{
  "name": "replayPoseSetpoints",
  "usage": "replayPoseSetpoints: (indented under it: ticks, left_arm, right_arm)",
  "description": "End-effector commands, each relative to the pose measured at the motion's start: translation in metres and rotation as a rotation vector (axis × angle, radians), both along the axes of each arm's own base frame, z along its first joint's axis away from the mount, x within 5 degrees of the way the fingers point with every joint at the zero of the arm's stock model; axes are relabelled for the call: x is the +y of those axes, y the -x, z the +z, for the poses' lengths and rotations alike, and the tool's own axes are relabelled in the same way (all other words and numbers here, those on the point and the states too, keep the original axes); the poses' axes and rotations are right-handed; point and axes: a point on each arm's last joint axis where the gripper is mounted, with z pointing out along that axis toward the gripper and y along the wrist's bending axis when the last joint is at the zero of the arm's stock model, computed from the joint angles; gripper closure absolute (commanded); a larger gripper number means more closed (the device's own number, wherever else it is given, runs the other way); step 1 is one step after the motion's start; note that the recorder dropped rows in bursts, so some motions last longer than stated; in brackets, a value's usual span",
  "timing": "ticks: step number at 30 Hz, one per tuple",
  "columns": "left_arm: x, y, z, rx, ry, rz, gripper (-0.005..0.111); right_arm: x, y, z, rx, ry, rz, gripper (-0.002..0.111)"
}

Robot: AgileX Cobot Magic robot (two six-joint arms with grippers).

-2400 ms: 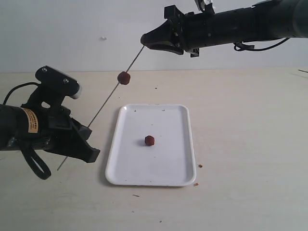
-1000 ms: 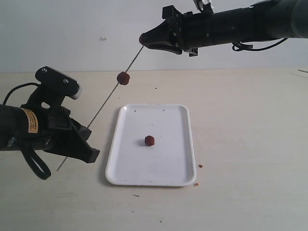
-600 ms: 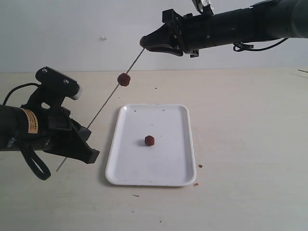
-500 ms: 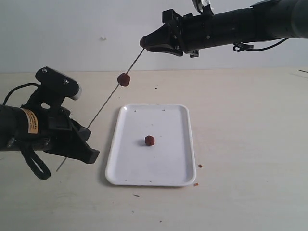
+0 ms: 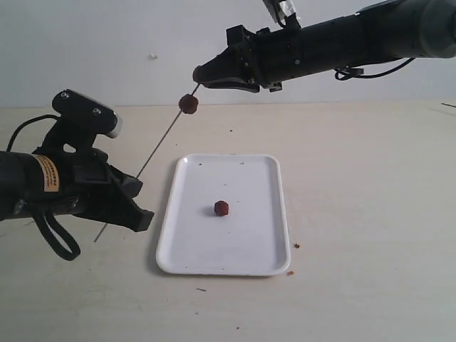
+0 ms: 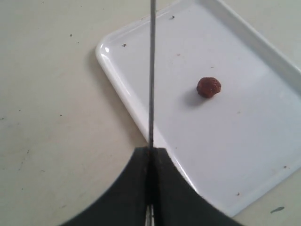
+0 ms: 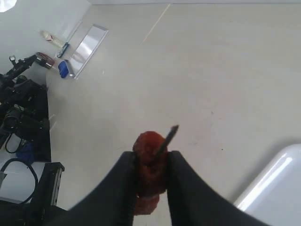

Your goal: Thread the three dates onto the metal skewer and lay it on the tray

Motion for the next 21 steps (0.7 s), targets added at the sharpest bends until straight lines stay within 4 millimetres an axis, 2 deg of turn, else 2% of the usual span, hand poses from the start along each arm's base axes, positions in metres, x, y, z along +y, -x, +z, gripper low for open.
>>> replayPoseSetpoints:
  ticks: [1, 14, 16, 21]
  left_arm:
    - [-0.0025, -0.0025, 0.0066, -0.047, 0.064, 0.006, 0.107]
    - [-0.0041, -0.0037, 0.0091, -0.071, 0.092, 0.004, 0.107]
    - [-0.0042, -0.0037, 0.0093, -0.072, 0.094, 0.003, 0.107]
    - [-0.0041, -0.0036, 0.0091, -0.070, 0.092, 0.004, 0.107]
  right_arm:
    - [0.0012, 0.0041, 0.0057, -0.016, -0.007, 0.046, 0.085]
    - [0.0025, 0.0075, 0.0067, -0.016, -0.019, 0.088, 0.083]
    - [0.0025, 0.0075, 0.0067, -0.016, -0.019, 0.088, 0.077]
    - [0.0029, 0.0069, 0.0083, -0.029, -0.034, 0.085, 0.052]
